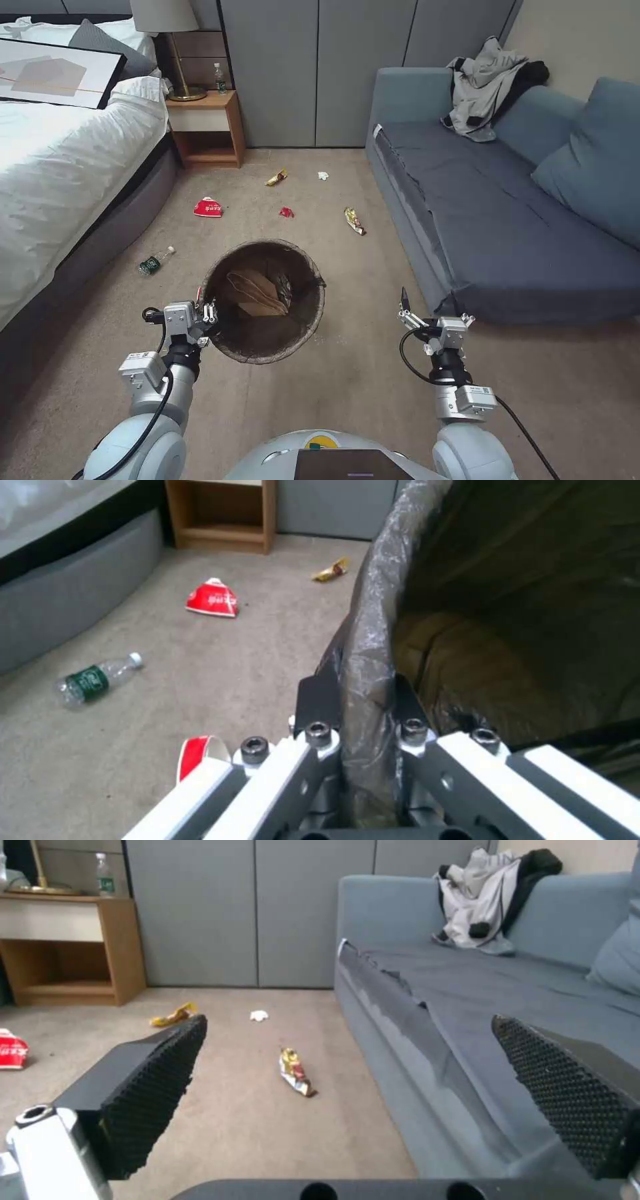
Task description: Pick up the trash bin, then pick up the garbage from the floor and place it into the trash bin.
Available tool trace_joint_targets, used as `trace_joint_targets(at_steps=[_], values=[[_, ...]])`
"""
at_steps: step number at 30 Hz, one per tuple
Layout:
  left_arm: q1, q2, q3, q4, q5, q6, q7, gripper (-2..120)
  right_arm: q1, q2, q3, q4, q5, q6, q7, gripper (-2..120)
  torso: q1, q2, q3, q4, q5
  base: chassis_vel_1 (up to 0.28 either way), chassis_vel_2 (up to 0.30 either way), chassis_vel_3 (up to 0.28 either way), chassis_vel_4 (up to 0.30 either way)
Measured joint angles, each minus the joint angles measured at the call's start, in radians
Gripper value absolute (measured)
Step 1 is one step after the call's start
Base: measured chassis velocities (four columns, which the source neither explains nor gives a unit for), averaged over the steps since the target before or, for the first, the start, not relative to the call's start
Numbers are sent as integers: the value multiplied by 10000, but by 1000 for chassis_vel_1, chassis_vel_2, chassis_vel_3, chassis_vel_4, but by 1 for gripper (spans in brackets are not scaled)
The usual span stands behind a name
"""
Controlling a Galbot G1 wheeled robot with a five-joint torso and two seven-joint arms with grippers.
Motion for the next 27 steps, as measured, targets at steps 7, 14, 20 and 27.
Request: trace_joint_targets(at_steps=[7,14,20,27], values=[[-3,-7,-1,0,5,-38,1,2,1,18,-2,0,-6,7,-5,100,0,0,0,-4,-1,-84,85,96,-85],[-6,-12,-10,6,7,-41,2,2,12,25,-16,-14,-12,10,-21,100,0,0,0,-1,0,-111,115,115,-118],[-6,-11,-13,18,7,-45,3,2,21,35,-20,-36,-12,26,-17,100,0,0,0,-2,0,-104,115,124,-116],[-6,-19,0,35,19,-55,10,2,19,31,-21,-55,-9,53,-16,100,0,0,0,-2,0,-128,119,118,-130]])
